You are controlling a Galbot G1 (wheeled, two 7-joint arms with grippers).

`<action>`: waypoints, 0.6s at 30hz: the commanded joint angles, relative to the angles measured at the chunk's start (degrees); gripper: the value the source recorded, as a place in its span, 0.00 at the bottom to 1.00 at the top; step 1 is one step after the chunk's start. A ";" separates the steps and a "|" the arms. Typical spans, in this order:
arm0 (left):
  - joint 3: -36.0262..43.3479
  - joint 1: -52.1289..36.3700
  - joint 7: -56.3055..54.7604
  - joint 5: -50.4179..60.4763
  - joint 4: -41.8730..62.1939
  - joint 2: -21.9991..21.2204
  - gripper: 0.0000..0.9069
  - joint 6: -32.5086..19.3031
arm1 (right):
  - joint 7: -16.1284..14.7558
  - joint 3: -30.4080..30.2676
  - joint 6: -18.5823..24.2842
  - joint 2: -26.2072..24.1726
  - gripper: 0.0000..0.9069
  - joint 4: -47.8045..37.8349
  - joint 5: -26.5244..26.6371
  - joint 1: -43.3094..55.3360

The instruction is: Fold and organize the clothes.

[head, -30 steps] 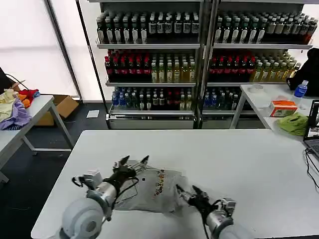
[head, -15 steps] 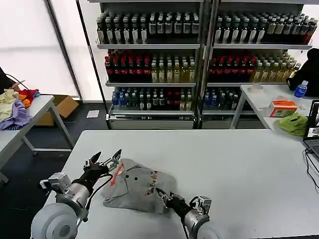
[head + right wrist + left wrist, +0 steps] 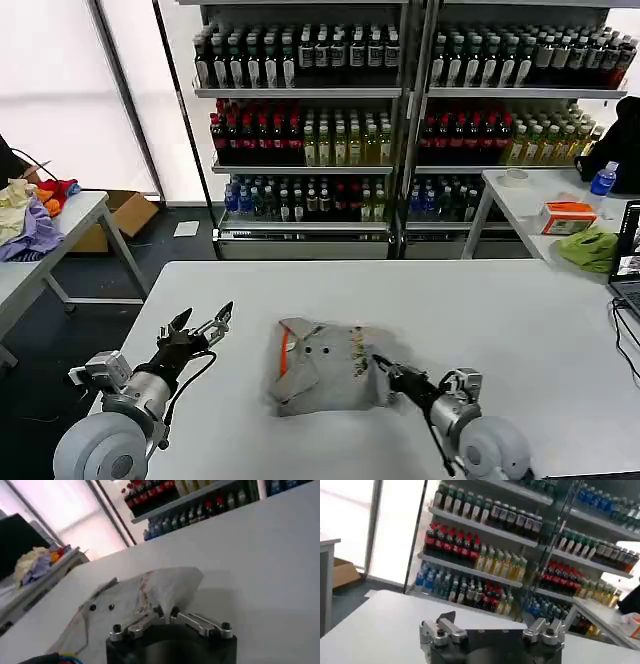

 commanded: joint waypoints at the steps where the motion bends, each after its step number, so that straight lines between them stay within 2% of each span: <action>1: 0.12 -0.23 -1.81 0.13 0.66 -2.93 1.00 0.13 | -4.54 8.77 0.98 -8.29 0.04 -3.17 -6.91 -0.13; 2: 0.49 -0.33 -1.78 0.96 0.87 -3.73 1.00 0.07 | -4.32 8.70 1.90 -7.92 1.00 -3.29 -7.04 0.06; 4: 1.18 -0.41 -1.95 1.93 1.43 -5.61 1.00 -0.16 | -4.19 8.79 3.11 -6.81 1.00 -3.72 -8.39 0.68; 5: 1.45 -0.27 -1.96 2.29 1.43 -6.07 1.00 -0.19 | -4.74 8.66 5.23 -6.97 1.00 -3.78 -12.01 0.88; 6: 1.66 -0.10 -1.73 2.58 1.28 -6.36 1.00 -0.32 | -5.23 8.83 5.70 -7.02 1.00 -3.72 -13.10 0.98; 9: 1.90 0.33 -1.46 3.46 0.58 -6.69 1.00 -0.32 | -6.20 11.14 3.35 -8.90 1.00 -2.46 -14.36 0.38; 12: 1.53 0.68 -1.16 3.85 -0.27 -6.62 1.00 -0.23 | -4.66 12.14 2.70 -8.99 1.00 -2.47 -14.54 0.40; 15: 1.12 1.10 -0.92 3.92 -1.09 -6.67 1.00 -0.24 | -1.74 12.42 3.54 -7.63 1.00 -2.35 -14.88 1.31; 18: 0.64 1.98 -0.31 4.42 -1.66 -6.47 1.00 -0.37 | 2.18 7.52 5.45 -4.51 1.00 -0.32 -16.40 3.99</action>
